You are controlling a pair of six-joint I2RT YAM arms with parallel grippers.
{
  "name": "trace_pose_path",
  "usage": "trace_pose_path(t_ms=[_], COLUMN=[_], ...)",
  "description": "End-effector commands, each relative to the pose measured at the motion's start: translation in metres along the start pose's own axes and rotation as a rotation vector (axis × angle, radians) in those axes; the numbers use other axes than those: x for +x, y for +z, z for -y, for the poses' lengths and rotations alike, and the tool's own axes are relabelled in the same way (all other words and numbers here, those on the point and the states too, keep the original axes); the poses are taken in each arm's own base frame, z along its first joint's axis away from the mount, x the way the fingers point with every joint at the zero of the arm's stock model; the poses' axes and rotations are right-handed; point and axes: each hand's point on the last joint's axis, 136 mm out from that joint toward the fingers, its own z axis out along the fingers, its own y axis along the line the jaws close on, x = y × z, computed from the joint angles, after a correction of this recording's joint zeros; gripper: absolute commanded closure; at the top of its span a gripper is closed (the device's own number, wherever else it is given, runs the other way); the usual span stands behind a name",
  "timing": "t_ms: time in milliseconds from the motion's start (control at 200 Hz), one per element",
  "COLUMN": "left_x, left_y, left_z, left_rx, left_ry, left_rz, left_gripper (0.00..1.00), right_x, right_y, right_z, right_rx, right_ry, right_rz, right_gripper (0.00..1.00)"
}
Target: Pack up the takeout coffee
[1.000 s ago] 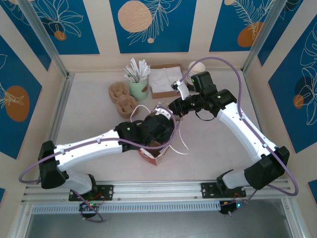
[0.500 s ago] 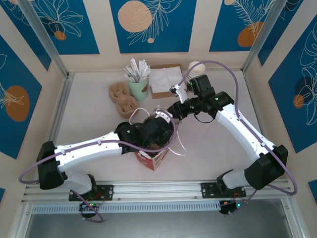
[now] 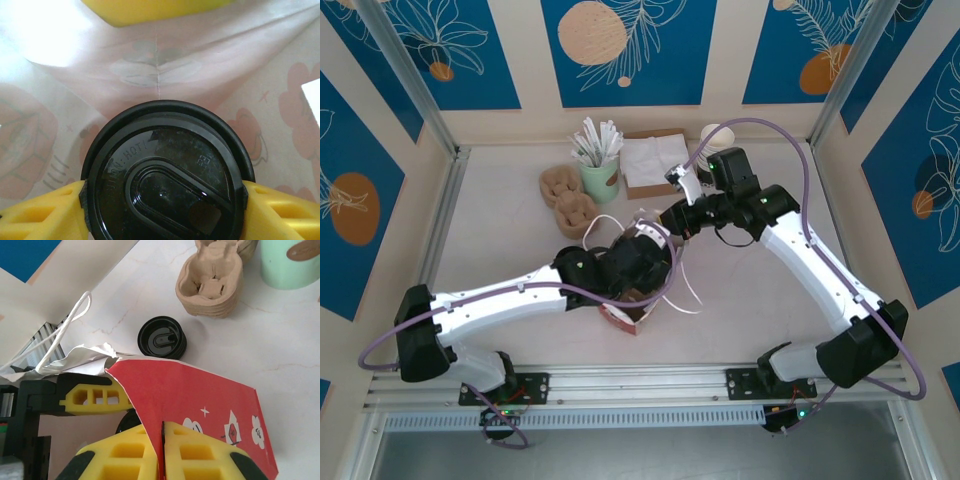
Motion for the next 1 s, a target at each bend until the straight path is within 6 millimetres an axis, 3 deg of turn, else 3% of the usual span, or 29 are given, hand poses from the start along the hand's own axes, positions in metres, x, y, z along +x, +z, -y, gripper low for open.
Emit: trace_pose_path(t_ms=[0, 320, 995], left_x=[-0.014, -0.019, 0.003], left_y=[-0.005, -0.008, 0.004], left_z=[0.008, 0.007, -0.009], left_rx=[0.025, 0.01, -0.089], left_ry=[0.021, -0.001, 0.007], left_rz=[-0.005, -0.034, -0.047], left_gripper=[0.33, 0.32, 0.32], right_x=[-0.017, -0.011, -0.009], right_y=[-0.019, -0.018, -0.015], right_z=[-0.018, -0.021, -0.021], right_rx=[-0.012, -0.029, -0.066], right_ry=[-0.074, -0.113, -0.029], right_rz=[0.062, 0.064, 0.067], right_gripper=[0.89, 0.88, 0.88])
